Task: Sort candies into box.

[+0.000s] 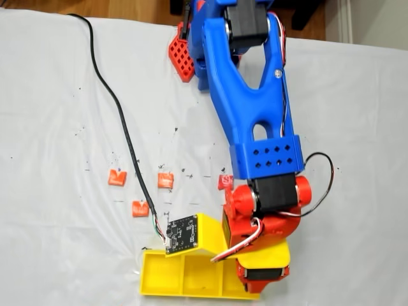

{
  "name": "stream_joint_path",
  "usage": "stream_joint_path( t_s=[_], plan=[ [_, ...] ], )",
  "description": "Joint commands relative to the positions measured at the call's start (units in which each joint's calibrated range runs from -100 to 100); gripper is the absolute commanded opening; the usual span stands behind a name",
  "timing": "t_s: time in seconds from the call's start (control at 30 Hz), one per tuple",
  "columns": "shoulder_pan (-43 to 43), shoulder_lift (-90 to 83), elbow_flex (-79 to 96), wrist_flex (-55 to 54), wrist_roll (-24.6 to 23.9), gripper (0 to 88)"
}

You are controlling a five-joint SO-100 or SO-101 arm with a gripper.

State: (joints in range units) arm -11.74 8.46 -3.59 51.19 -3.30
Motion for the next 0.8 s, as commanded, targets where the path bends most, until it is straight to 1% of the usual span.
stream_joint_path(
  t_s=[0.0,0.27,0.43,0.63,0.77],
  plan=[
    [0.78,-0.23,-7.74,1.57,-0.1,0.1],
    [1.15,1.04,-9.38,2.55,0.05,0.4],
    [0.78,0.02,-8.01,3.86,0.2,16.9],
    [0.6,-0.83,-7.47,4.36,0.39,25.5],
    [0.6,-1.25,-7.38,4.52,0.49,25.1]
  ],
)
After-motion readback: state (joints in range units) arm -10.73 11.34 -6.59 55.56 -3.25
